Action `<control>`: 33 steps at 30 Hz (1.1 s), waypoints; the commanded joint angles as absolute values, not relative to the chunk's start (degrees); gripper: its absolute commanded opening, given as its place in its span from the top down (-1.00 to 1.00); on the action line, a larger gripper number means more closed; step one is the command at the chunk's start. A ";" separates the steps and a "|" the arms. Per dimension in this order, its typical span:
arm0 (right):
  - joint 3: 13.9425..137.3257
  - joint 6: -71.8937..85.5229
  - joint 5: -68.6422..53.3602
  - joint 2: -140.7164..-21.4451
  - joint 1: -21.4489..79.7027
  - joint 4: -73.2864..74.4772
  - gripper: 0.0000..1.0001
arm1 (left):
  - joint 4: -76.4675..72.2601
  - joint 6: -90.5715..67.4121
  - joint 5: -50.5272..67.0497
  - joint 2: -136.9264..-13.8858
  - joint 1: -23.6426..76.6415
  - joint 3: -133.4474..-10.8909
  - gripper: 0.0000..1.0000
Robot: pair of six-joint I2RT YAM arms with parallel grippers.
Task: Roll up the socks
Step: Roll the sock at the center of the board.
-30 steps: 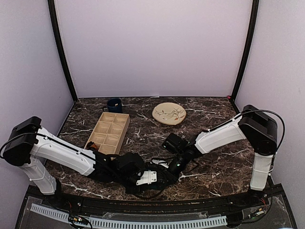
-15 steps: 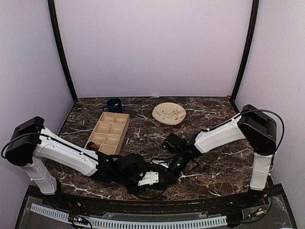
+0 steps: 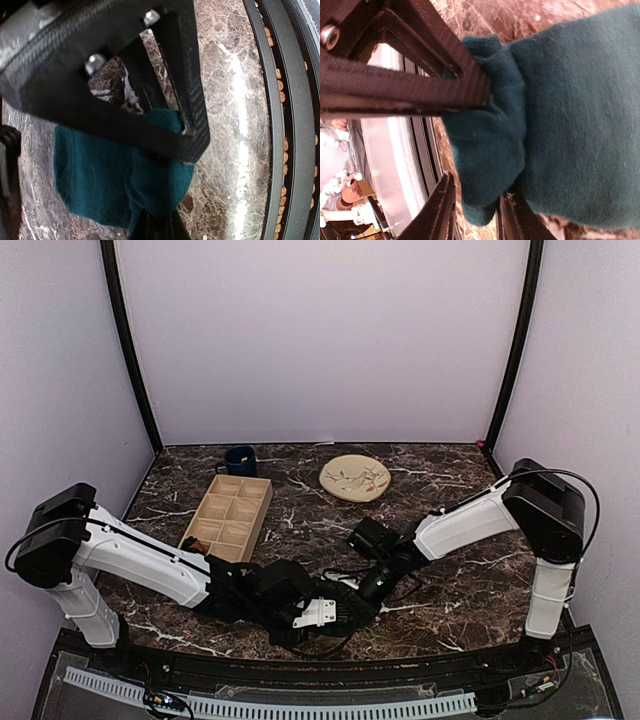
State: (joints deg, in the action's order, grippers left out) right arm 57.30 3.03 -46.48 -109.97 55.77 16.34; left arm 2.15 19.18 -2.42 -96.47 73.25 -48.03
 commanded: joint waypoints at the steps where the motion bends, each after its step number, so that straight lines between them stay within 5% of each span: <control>1: 53.57 4.55 -43.93 -108.83 53.59 15.51 0.45 | 4.43 18.00 -1.08 -97.49 73.15 -48.73 1.00; 19: 44.78 12.27 -45.35 -101.66 50.16 4.23 0.39 | 6.73 16.70 3.01 -97.44 70.98 -49.77 1.00; 33: 38.07 17.55 -30.52 -92.79 49.84 -2.93 0.38 | 18.91 19.48 15.80 -101.84 65.22 -57.60 1.00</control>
